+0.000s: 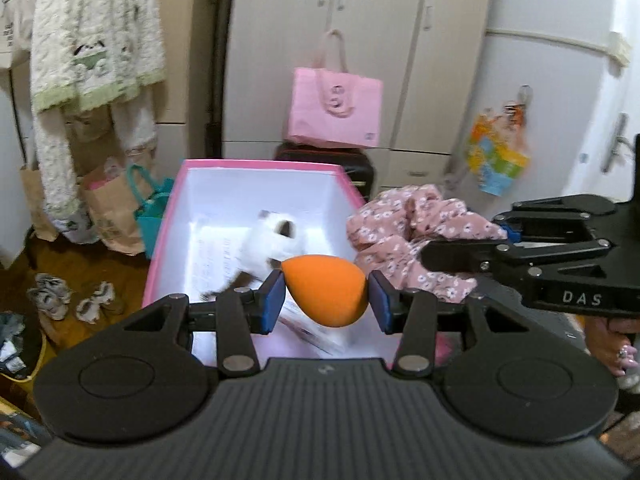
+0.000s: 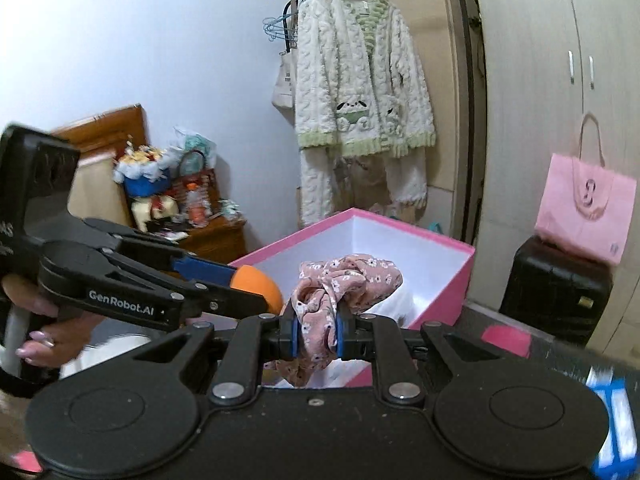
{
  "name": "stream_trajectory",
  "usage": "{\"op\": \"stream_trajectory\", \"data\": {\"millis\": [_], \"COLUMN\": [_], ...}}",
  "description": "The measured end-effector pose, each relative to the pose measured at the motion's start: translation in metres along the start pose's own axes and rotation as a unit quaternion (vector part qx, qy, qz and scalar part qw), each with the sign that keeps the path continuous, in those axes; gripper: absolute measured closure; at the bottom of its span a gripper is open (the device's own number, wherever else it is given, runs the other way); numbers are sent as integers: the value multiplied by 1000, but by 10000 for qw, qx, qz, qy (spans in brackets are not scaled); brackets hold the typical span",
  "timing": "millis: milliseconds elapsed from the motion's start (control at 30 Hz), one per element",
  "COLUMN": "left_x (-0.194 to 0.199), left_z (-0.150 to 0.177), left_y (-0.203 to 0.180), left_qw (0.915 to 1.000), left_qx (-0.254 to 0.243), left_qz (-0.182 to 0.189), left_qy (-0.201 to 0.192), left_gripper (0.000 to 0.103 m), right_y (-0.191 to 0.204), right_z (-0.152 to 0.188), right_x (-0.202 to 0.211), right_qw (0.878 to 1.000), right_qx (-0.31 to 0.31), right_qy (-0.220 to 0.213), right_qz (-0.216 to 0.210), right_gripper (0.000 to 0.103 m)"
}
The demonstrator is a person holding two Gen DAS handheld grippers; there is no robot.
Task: Organize soft objects
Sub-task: 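Carry the sponge and scrunchie together over the pink box, then open both tools to drop the sponge and scrunchie into the box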
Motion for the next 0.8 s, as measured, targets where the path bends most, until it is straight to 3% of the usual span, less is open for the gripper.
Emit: {"op": "stream_trajectory", "data": {"millis": [233, 500, 633, 800], "left_x": [-52, -94, -99, -83], "left_z": [-11, -11, -8, -7], "left_y": [34, 51, 53, 46], "left_qw": [9988, 9951, 9930, 9956], "left_qx": [-16, -161, -262, -241], "left_qz": [-398, -653, -834, -596], "left_qy": [284, 718, 793, 684], "left_gripper": [58, 55, 42, 35], "right_y": [-29, -40, -41, -34], "right_z": [0, 11, 17, 17], "right_x": [-62, -103, -114, -104], "right_qw": [9987, 9938, 9916, 9908], "right_qx": [143, 354, 495, 678], "right_qy": [217, 716, 819, 777], "right_qz": [439, 768, 871, 873], "right_gripper": [84, 78, 45, 35]}}
Point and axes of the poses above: each gripper's, at about its wrist camera, not at the fingertips, and x roughly against the way its jaws point, y to its left, z to its underside, the point moved 5 cm from there along -x, roughly the way its jaws point, and after that the axes turned 11 degrees about -y, right-handed, at the moved point
